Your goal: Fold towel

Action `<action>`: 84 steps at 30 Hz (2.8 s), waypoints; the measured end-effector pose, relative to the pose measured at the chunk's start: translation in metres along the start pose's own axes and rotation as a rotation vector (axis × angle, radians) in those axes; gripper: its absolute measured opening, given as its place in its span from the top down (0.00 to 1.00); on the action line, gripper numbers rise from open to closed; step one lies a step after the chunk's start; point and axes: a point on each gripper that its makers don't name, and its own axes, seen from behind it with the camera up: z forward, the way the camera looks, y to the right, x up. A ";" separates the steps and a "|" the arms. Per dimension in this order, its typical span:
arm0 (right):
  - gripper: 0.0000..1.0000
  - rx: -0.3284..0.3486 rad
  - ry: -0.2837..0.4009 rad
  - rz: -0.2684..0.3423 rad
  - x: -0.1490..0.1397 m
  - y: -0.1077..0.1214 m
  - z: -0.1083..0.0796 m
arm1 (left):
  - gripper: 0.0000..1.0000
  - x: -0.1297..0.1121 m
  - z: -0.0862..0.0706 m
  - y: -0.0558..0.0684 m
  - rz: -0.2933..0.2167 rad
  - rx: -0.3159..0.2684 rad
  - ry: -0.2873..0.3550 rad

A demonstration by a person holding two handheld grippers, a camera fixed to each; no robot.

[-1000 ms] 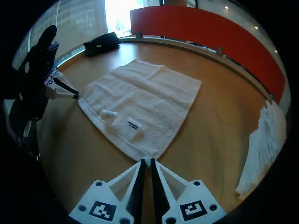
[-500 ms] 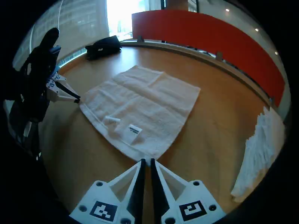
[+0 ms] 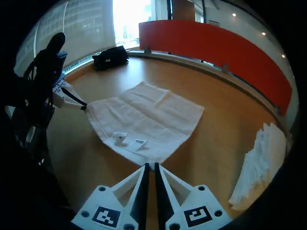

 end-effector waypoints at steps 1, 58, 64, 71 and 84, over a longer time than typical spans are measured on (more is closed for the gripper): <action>0.90 0.000 0.003 -0.002 0.002 -0.001 -0.003 | 0.93 0.002 -0.003 0.000 -0.003 -0.001 0.002; 0.90 0.037 0.030 0.000 0.044 -0.018 -0.067 | 0.93 0.025 -0.079 0.031 -0.127 -0.090 0.021; 0.90 0.036 0.034 -0.004 0.048 -0.014 -0.061 | 0.93 0.031 -0.072 0.027 -0.128 -0.089 0.024; 0.90 0.030 0.034 0.002 0.049 -0.008 -0.050 | 0.93 0.039 -0.062 0.023 -0.145 -0.093 0.030; 0.90 0.007 0.021 0.028 0.053 0.016 -0.020 | 0.93 0.056 -0.026 0.002 -0.156 -0.074 0.036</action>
